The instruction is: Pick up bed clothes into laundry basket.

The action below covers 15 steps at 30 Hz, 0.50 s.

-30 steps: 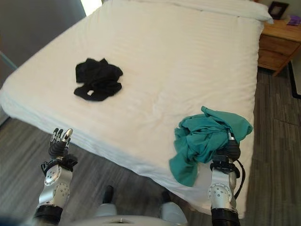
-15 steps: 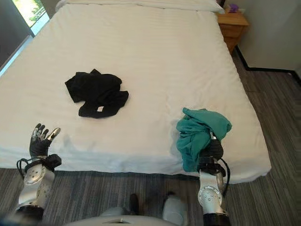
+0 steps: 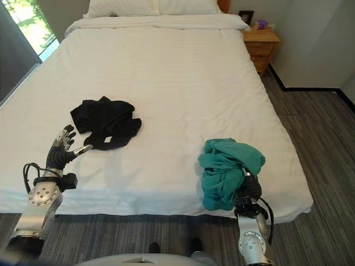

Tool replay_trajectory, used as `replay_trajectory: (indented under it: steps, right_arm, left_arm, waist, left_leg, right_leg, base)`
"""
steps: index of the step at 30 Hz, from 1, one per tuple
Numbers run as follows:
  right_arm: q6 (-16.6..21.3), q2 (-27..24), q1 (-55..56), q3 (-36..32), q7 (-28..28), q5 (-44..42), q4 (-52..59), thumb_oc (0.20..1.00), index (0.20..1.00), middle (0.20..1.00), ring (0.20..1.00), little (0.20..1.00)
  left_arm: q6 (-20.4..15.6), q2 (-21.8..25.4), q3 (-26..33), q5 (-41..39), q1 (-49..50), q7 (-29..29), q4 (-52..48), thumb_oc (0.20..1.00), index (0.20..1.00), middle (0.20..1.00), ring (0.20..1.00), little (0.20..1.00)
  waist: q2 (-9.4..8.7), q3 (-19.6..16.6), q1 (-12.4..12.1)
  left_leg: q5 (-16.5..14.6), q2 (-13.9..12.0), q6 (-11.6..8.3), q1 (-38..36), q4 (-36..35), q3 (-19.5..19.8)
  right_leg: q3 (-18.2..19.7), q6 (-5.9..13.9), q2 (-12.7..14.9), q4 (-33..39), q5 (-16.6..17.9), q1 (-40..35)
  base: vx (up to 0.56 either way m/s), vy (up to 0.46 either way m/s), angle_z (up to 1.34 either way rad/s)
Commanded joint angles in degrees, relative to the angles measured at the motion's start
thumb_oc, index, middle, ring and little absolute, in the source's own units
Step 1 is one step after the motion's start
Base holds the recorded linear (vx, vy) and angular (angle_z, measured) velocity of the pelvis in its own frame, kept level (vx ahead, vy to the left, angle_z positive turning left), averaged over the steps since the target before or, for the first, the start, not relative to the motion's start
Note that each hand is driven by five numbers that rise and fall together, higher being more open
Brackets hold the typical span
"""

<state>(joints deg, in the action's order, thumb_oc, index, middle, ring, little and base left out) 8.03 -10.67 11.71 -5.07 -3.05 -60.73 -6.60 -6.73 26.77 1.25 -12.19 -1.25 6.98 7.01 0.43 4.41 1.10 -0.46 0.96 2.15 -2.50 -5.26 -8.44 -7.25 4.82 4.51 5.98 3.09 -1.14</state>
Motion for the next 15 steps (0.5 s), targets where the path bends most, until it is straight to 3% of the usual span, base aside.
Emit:
replay_trajectory:
  steps: [1, 6, 11, 15]
  right_arm:
    - [1.24, -2.52, -1.99, -0.36, -2.33, 2.07, 2.84, 0.200, 0.200, 0.200, 0.200, 0.200]
    - [0.44, -2.96, -1.00, 0.27, -2.53, 3.10, 3.28, 0.200, 0.200, 0.200, 0.200, 0.200]
    - [0.09, -3.19, 0.21, -0.09, -1.89, 3.87, 2.94, 0.200, 0.200, 0.200, 0.200, 0.200]
    - [-0.13, -3.11, 0.94, -1.02, -1.89, 3.94, 2.49, 0.200, 0.200, 0.200, 0.200, 0.200]
  left_arm:
    - [-1.50, 2.38, -0.35, 3.80, -7.75, 0.31, 2.33, 1.000, 1.000, 1.000, 1.000, 1.000]
    - [0.09, 2.33, -2.31, 10.12, -10.84, 1.63, 2.30, 1.000, 1.000, 1.000, 1.000, 1.000]
    - [1.50, 1.00, -1.48, 13.64, -11.97, 5.52, 3.44, 1.000, 1.000, 1.000, 1.000, 1.000]
    - [3.20, 2.50, -0.22, 19.17, -12.05, 7.33, 4.85, 1.000, 1.000, 1.000, 1.000, 1.000]
  waist:
    - [-0.62, -2.47, 0.25]
    - [-0.89, -2.77, 0.85]
    - [-1.23, -2.85, 1.14]
    - [-1.24, -2.92, 1.35]
  left_leg:
    - [0.84, -3.93, -5.65, -0.55, 0.26, 4.22]
    - [0.67, -4.19, -5.73, -0.55, 0.26, 3.80]
    - [0.52, -4.29, -5.79, -0.67, 0.26, 3.14]
    - [0.43, -4.35, -5.90, -0.76, 0.26, 2.99]
  right_leg:
    - [1.19, 2.90, 1.52, -1.11, 0.65, -0.45]
    - [1.97, 3.11, 1.30, -0.98, 0.74, -0.09]
    - [2.67, 3.27, 1.01, -0.98, 0.75, 0.11]
    - [2.96, 3.29, 0.95, -0.98, 0.72, -0.05]
  base:
    - [0.03, -0.018, -0.05]
    - [0.03, -0.009, -0.04]
    - [0.02, -0.008, -0.05]
    - [0.01, 0.001, -0.01]
